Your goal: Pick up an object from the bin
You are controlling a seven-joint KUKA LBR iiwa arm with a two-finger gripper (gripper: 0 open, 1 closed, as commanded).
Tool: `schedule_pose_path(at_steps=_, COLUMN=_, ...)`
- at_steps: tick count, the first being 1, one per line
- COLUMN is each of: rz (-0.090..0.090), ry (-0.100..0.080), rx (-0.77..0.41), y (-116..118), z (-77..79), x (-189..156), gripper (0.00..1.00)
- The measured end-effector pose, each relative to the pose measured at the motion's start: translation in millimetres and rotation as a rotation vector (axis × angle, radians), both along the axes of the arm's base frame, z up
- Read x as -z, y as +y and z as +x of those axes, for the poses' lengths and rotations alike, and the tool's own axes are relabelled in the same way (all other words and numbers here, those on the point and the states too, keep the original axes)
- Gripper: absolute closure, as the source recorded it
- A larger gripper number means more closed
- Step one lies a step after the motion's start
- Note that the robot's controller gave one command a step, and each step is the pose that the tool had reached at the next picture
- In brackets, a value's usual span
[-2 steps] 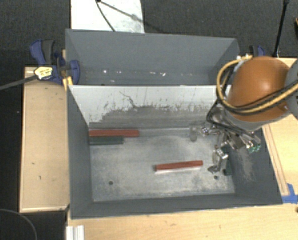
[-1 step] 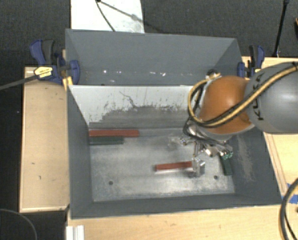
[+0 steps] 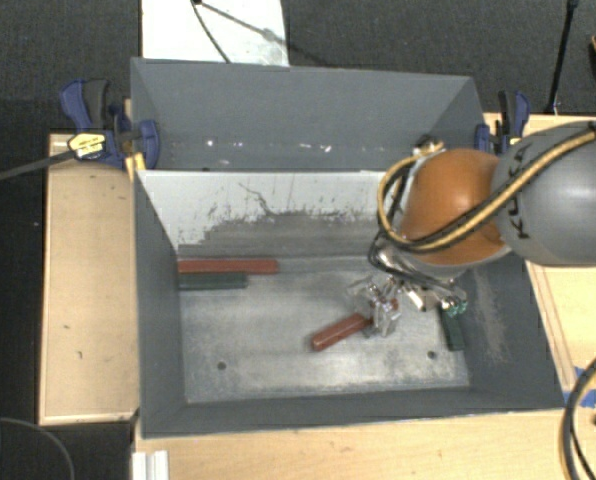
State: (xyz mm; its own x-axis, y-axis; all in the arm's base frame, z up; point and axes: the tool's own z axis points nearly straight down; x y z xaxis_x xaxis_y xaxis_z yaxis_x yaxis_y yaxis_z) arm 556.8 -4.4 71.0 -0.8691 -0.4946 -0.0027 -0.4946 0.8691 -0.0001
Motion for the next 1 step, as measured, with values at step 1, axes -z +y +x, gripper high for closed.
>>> schedule_pose_path(at_steps=1, rz=-0.001, ry=-0.007, rx=-0.302, y=24.9, z=-4.1, x=-119.2, gripper=1.0)
